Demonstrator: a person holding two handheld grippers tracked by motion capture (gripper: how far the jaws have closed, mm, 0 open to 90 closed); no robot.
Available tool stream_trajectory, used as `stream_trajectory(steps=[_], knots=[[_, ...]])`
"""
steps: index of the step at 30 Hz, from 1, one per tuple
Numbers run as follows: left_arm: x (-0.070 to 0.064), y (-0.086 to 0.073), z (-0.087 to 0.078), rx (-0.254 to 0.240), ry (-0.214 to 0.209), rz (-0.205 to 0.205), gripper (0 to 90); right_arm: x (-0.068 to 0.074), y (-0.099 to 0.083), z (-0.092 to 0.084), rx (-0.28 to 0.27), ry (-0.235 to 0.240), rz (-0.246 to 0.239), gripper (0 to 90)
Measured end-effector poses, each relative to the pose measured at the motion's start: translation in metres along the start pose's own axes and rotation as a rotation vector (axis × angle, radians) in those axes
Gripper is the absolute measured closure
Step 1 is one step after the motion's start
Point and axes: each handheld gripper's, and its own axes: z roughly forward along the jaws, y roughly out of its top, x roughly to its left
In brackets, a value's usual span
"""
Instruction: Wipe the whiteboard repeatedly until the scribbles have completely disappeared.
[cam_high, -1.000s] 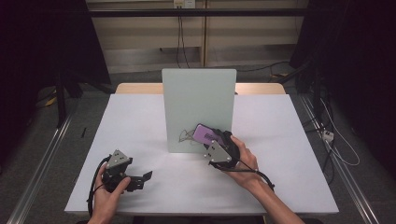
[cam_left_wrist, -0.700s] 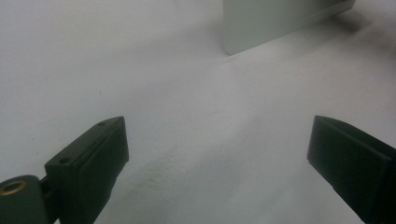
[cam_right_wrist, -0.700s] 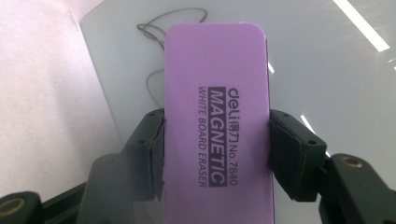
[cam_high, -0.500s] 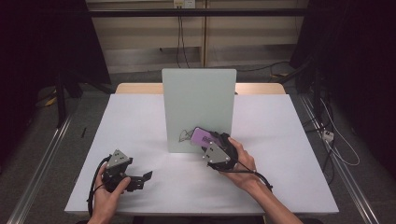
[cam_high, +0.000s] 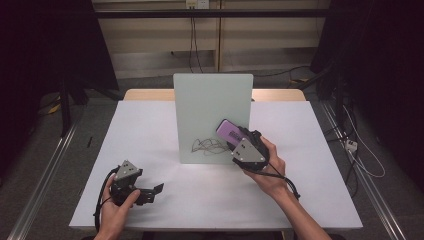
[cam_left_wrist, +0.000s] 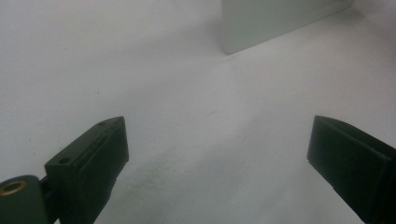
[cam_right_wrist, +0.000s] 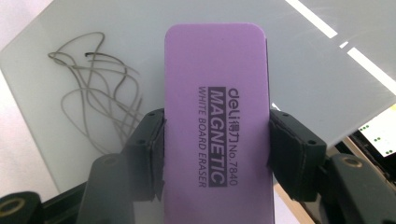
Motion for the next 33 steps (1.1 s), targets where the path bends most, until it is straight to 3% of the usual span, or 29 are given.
stream_trajectory(steps=[8,11,13,25,33], knots=[[-0.001,0.0,-0.001,-0.011,-0.002,-0.01,5.5,0.023,-0.006,0.005,0.011,0.033,-0.018,41.7],[-0.001,0.0,0.0,-0.01,-0.002,-0.011,5.5,0.029,-0.006,0.007,0.018,0.062,0.017,41.7],[-0.001,0.0,0.0,-0.012,-0.003,-0.012,5.5,0.032,-0.006,0.008,0.022,0.08,0.038,41.7],[-0.001,0.0,0.0,-0.012,-0.005,-0.011,5.5,0.048,-0.003,0.016,0.049,0.185,0.034,41.7],[0.0,0.0,0.0,-0.011,-0.006,-0.012,5.5,0.05,-0.003,0.017,0.046,0.201,0.048,41.7]])
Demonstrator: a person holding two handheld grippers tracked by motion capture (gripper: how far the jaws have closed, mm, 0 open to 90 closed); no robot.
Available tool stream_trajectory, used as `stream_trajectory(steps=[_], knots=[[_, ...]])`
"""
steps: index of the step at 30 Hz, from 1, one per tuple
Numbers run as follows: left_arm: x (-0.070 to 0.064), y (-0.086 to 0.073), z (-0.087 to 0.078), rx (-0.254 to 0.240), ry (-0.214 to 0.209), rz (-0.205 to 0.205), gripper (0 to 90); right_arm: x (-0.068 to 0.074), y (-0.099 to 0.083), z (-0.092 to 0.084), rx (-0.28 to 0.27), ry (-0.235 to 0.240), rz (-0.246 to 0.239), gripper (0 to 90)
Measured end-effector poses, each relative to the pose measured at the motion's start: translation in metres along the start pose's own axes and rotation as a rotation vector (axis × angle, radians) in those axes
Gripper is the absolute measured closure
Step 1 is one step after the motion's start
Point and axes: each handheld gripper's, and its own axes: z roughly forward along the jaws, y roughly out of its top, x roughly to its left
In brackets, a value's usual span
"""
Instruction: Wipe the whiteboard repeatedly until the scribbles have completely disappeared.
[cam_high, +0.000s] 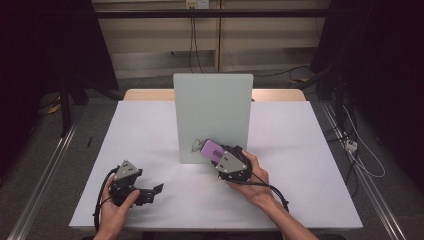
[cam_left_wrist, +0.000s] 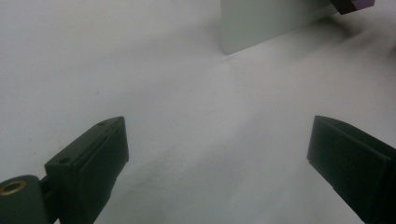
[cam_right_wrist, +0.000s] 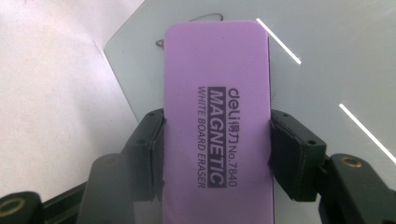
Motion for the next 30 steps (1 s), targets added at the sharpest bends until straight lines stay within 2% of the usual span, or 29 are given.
stream_trajectory(steps=[2,5,9,11,17,18,20,26,28,30], knots=[[0.0,0.0,0.0,0.003,0.0,0.003,5.5,-0.004,0.001,-0.002,-0.011,-0.019,-0.001,41.6],[0.001,0.0,-0.001,0.004,0.001,0.003,5.5,-0.017,0.004,-0.008,-0.034,-0.061,0.027,41.7],[0.0,0.0,0.0,0.002,0.002,0.0,5.5,-0.035,0.004,-0.018,-0.067,-0.109,0.088,41.7],[0.001,0.0,0.0,0.009,0.0,0.01,5.5,-0.04,0.003,-0.021,-0.079,-0.123,0.108,41.7],[0.0,0.0,0.0,0.003,-0.001,0.002,5.5,-0.036,0.0,-0.019,-0.1,-0.14,0.124,41.6],[0.001,0.0,0.0,0.009,0.0,0.01,5.5,-0.036,-0.001,-0.019,-0.099,-0.135,0.133,41.7],[0.0,0.0,0.0,0.002,0.001,-0.001,5.5,-0.033,-0.001,-0.018,-0.093,-0.133,0.133,41.7],[0.0,0.0,0.001,0.013,0.001,0.013,5.5,-0.03,0.0,-0.015,-0.075,-0.108,0.114,41.7],[0.0,0.0,0.002,0.009,0.0,0.003,5.5,-0.027,0.002,-0.014,-0.058,-0.106,0.077,41.7],[0.0,0.0,0.002,0.009,-0.001,0.005,5.5,-0.024,0.003,-0.011,-0.053,-0.095,0.072,41.6]])
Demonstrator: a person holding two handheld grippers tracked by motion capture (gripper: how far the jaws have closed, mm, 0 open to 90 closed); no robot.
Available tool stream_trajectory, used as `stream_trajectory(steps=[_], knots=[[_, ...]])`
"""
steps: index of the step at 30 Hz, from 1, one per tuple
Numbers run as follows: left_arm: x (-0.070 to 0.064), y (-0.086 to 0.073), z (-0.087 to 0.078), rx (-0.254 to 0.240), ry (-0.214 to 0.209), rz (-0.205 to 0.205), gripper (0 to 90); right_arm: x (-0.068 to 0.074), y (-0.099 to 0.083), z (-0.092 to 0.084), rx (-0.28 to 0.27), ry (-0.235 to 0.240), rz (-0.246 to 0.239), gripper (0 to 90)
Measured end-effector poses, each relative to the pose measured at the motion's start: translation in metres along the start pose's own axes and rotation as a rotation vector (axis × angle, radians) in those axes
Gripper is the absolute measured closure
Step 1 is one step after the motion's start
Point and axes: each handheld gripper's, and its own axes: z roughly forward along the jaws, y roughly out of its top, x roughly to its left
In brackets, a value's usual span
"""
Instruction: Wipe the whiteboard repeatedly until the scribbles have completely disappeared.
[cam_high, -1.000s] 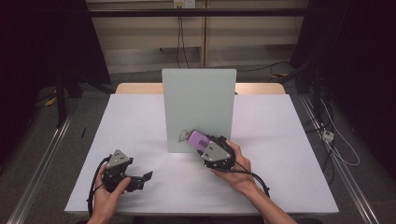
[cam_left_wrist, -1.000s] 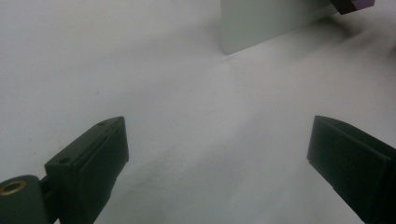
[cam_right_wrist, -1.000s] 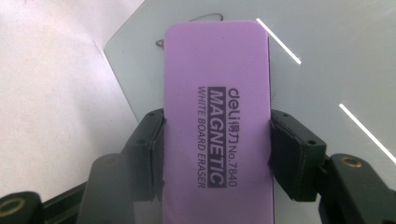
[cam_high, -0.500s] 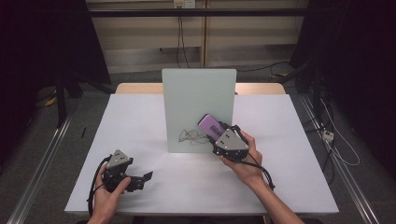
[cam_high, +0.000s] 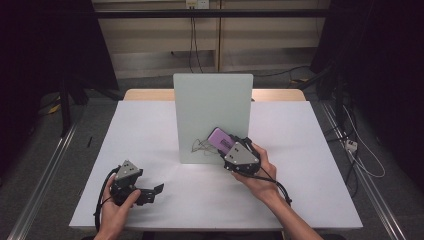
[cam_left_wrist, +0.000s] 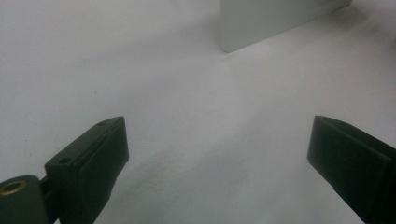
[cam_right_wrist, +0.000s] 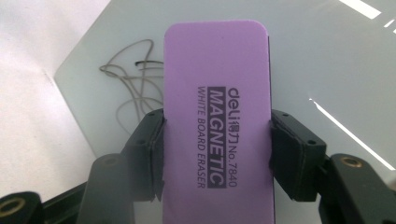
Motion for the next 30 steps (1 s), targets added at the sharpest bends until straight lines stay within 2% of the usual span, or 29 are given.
stream_trajectory(steps=[2,8,15,19,20,25,27,30], knots=[[0.0,0.0,0.0,0.003,0.003,0.001,5.5,0.003,0.001,0.002,0.011,0.015,-0.02,41.6],[0.0,0.0,0.0,0.003,0.002,0.001,5.5,0.013,0.003,0.01,0.059,0.102,-0.057,41.6],[0.001,0.0,0.0,0.002,0.002,0.002,5.5,0.02,0.004,0.015,0.078,0.147,-0.082,41.6],[0.001,0.0,-0.001,0.003,0.002,0.002,5.5,0.019,0.005,0.015,0.074,0.152,-0.075,41.6],[0.001,0.0,-0.002,0.003,0.001,0.006,5.5,0.017,0.006,0.014,0.063,0.139,-0.071,41.6],[0.002,0.0,-0.002,0.002,0.003,0.004,5.5,-0.003,0.012,0.007,0.022,0.082,-0.017,41.6],[0.002,0.0,-0.002,0.001,0.003,0.003,5.5,-0.008,0.012,0.005,0.021,0.085,-0.004,41.6],[0.001,0.0,-0.002,0.006,0.005,0.008,5.5,-0.007,0.013,0.006,0.029,0.081,-0.025,41.6]])
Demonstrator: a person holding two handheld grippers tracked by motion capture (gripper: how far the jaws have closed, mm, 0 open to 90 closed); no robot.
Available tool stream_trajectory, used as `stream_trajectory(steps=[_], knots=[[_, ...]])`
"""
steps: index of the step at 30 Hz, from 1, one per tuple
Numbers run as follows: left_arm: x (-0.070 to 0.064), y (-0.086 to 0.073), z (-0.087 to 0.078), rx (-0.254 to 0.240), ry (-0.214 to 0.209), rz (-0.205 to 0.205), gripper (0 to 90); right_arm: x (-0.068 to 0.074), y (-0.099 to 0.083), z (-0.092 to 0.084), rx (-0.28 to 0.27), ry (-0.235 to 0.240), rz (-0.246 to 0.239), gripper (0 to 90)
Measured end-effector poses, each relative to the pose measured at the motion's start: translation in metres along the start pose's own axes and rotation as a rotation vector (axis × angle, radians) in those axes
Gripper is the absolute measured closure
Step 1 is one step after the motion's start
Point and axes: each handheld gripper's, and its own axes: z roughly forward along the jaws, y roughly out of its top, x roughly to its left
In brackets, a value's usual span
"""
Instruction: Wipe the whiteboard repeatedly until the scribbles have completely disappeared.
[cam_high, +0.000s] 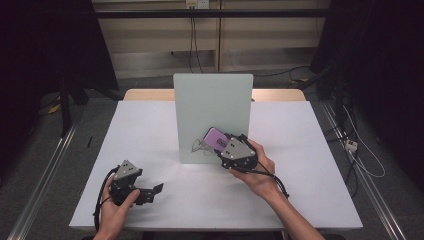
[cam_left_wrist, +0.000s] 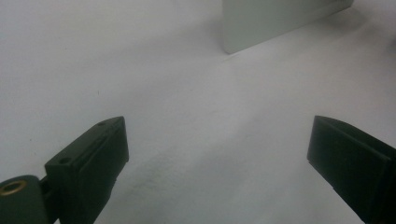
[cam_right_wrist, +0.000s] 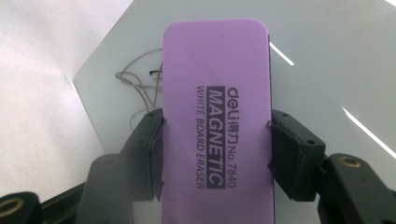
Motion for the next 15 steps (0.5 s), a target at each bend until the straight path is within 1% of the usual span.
stream_trajectory(steps=[2,4,5,8,9,11,13,15], knots=[[0.0,0.0,0.0,0.0,-0.001,0.002,5.5,0.001,0.0,0.001,0.006,0.007,-0.003,41.6],[0.0,0.0,0.001,-0.003,-0.003,-0.002,5.5,0.002,-0.001,0.002,0.012,0.018,-0.017,41.6],[0.0,0.0,0.001,-0.008,-0.003,-0.011,5.5,0.003,0.0,0.002,0.014,0.021,-0.01,41.6],[-0.001,0.0,0.002,-0.006,-0.005,-0.01,5.5,0.006,0.0,0.004,0.027,0.035,-0.023,41.6],[-0.001,0.0,0.002,-0.006,-0.004,-0.008,5.5,0.008,0.0,0.006,0.033,0.047,-0.024,41.6],[-0.001,0.0,0.002,-0.005,-0.004,-0.006,5.5,0.012,0.0,0.008,0.045,0.06,-0.046,41.6],[-0.001,0.0,0.001,-0.006,-0.004,-0.005,5.5,0.015,0.0,0.01,0.051,0.073,-0.048,41.6],[-0.001,0.0,0.002,-0.007,-0.004,-0.01,5.5,0.017,0.0,0.012,0.061,0.095,-0.053,41.7]])
